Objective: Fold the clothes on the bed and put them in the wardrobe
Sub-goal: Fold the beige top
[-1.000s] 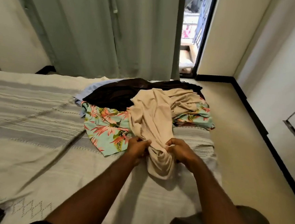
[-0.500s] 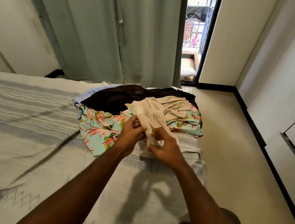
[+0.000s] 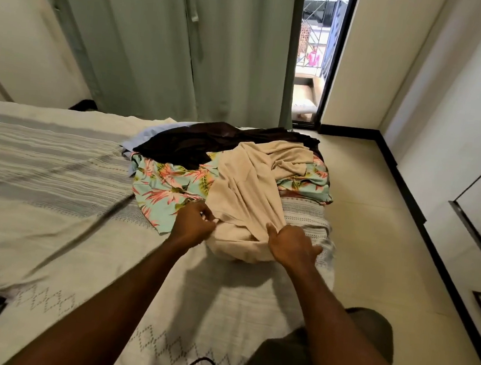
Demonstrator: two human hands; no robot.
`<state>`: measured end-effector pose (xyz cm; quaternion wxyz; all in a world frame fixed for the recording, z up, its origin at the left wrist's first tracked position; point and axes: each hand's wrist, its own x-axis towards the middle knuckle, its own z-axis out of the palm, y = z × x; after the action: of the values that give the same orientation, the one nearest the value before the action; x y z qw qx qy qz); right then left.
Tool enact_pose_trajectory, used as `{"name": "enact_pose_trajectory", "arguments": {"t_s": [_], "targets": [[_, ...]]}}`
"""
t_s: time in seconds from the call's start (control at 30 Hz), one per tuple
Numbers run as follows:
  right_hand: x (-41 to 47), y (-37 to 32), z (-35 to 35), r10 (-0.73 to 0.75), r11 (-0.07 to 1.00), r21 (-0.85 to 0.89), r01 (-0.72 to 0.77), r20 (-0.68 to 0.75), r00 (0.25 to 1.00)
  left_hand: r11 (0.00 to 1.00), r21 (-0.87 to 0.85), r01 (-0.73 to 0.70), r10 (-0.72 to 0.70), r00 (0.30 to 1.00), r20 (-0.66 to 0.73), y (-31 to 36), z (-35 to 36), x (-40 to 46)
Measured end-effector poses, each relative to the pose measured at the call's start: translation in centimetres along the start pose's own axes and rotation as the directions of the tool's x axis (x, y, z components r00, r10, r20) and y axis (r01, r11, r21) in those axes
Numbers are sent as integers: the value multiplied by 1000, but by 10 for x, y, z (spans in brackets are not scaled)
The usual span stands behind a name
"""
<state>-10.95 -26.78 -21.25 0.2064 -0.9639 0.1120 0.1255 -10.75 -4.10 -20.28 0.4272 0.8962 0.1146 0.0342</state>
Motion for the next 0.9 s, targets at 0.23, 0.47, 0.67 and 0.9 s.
{"name": "enact_pose_trajectory", "arguments": {"t_s": [0.23,0.47,0.67,0.9], "targets": [[-5,-5,10,-30,949,-308,68,128,991,874,458,-160,95,982,162,-8,9,-10],[13,6,37,-156,986,43,158,-60,986,731,543,-414,288,908,304,-12,73,-7],[29,20,9,28,603,778,-177,201,979,901,242,-361,283,910,304,7,95,27],[43,24,-13,-115,783,619,64,43,992,921,-80,-381,352,728,588,73,35,73]]}}
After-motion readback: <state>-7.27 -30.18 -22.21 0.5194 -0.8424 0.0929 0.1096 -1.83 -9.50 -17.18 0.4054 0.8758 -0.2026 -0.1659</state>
